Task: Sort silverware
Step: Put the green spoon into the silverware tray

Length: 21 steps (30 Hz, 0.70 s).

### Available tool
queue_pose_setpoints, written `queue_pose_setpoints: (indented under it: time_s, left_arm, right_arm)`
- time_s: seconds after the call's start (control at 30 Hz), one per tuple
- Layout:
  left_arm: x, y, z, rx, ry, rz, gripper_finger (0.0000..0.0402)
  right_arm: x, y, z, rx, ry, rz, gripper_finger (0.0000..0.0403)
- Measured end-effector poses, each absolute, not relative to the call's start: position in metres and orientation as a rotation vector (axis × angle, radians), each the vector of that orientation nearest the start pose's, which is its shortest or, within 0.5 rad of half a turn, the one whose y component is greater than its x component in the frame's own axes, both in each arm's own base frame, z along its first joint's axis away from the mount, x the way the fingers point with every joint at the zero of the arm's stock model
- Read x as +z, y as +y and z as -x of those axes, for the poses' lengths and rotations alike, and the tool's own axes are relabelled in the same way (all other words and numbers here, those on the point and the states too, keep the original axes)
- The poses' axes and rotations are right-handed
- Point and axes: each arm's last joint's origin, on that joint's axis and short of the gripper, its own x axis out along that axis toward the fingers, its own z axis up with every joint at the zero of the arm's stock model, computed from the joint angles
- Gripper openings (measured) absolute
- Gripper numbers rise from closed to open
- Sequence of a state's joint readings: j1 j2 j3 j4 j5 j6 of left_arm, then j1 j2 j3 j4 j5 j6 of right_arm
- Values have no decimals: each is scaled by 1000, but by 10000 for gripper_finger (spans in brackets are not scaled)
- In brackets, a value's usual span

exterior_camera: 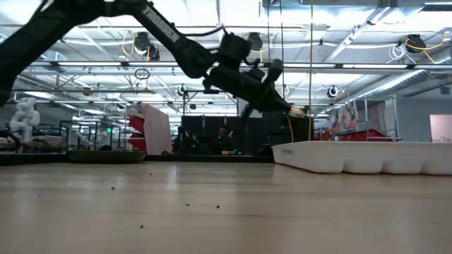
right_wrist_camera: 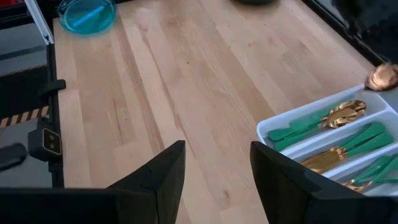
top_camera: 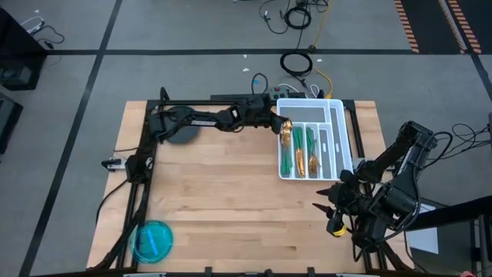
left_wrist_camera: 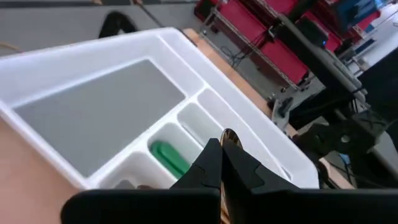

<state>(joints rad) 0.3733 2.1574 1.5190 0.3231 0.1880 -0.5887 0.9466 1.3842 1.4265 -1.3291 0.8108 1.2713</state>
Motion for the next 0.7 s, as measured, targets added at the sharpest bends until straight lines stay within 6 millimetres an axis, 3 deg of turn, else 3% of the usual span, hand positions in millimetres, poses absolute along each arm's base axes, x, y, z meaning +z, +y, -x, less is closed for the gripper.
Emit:
queue_pose_setpoints:
  time_s: [0.17, 0.4, 0.7]
  left_arm:
    - [178, 178, -474, 266, 314, 643, 0]
    - [158, 176, -474, 286, 475, 593, 0]
    - [156, 176, -473, 305, 500, 570, 4]
  right_arm:
    - [349, 180, -156, -381, 704, -209, 173]
    - [349, 181, -155, -375, 708, -207, 173]
    - [349, 180, -154, -379, 711, -198, 173]
